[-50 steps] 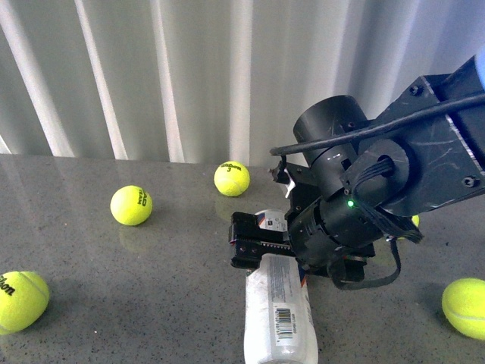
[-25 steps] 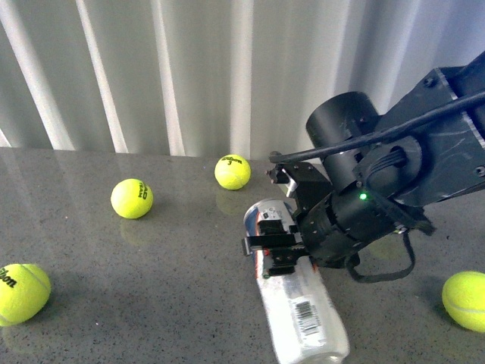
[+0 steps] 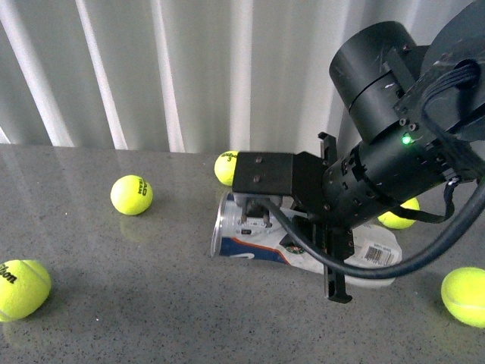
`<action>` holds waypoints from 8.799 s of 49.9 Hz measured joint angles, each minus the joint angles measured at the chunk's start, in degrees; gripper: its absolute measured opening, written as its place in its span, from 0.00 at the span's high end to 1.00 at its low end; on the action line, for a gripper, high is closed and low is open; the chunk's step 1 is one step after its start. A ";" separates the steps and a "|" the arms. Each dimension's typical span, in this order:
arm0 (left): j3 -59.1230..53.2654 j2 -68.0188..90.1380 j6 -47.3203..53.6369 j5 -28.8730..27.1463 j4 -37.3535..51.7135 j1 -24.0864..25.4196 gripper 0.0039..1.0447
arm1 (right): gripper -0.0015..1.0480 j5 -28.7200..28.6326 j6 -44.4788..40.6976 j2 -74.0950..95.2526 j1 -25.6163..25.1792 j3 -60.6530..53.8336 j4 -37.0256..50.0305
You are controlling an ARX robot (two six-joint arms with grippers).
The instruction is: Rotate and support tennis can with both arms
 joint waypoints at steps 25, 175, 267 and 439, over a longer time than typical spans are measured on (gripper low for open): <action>0.00 0.00 0.00 0.02 0.00 0.00 0.06 | 0.91 -0.02 -13.51 8.28 1.99 2.45 3.34; 0.00 -0.09 0.00 -0.09 0.00 0.00 0.06 | 0.97 15.12 64.50 -78.18 -21.44 -68.67 46.14; 0.00 -0.13 0.00 -0.09 0.00 0.00 0.06 | 0.11 14.97 64.46 -114.99 -21.46 -68.81 10.23; 40.24 123.38 -57.11 37.42 59.32 -17.92 0.70 | 0.07 14.97 64.48 -115.01 -21.46 -68.81 10.19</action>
